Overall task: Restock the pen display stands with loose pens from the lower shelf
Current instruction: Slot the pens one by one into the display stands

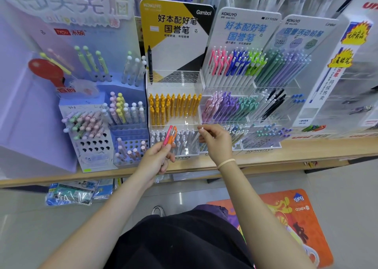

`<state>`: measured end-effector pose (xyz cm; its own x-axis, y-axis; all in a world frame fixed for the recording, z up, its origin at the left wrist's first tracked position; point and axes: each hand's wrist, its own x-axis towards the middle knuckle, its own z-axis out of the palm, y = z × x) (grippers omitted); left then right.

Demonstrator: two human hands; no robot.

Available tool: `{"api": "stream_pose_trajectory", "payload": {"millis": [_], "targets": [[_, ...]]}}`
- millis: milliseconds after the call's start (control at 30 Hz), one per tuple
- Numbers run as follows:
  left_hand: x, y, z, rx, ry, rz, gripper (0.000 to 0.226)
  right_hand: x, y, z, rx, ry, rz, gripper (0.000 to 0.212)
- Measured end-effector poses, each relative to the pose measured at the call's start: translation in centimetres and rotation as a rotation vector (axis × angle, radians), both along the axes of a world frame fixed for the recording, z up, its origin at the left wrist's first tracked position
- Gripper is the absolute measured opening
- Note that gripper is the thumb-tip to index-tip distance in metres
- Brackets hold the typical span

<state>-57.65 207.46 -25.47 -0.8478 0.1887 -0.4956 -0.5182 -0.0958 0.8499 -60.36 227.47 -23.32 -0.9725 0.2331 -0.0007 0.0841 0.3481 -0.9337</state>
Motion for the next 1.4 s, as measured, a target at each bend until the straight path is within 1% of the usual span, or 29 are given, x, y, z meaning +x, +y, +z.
{"api": "stream_pose_trajectory", "payload": {"millis": [167,300,500,1133,1267,1400], "targets": [[0.5,-0.2,0.2,0.014,-0.04,-0.014,0.026,-0.2,-0.3,-1.1,0.065,0.019,-0.006,0.015],[0.6,-0.4,0.2,0.034,-0.046,-0.019,0.027,-0.7,-0.9,-1.6,0.175,-0.007,0.049,0.016],[0.7,-0.9,0.2,0.054,-0.044,-0.031,0.027,-1.6,-1.5,-1.3,0.278,0.022,0.088,0.016],[0.1,-1.3,0.6,0.108,-0.051,-0.033,0.026,-1.5,-1.6,-0.9,0.393,0.048,0.146,0.014],[0.1,-1.3,0.5,0.113,-0.056,-0.033,0.027,-1.1,-1.9,-0.9,0.419,0.08,0.166,0.012],[0.1,-1.3,0.4,0.113,-0.058,-0.03,0.027,-1.2,-1.8,-0.9,0.397,0.078,0.135,0.015]]}}
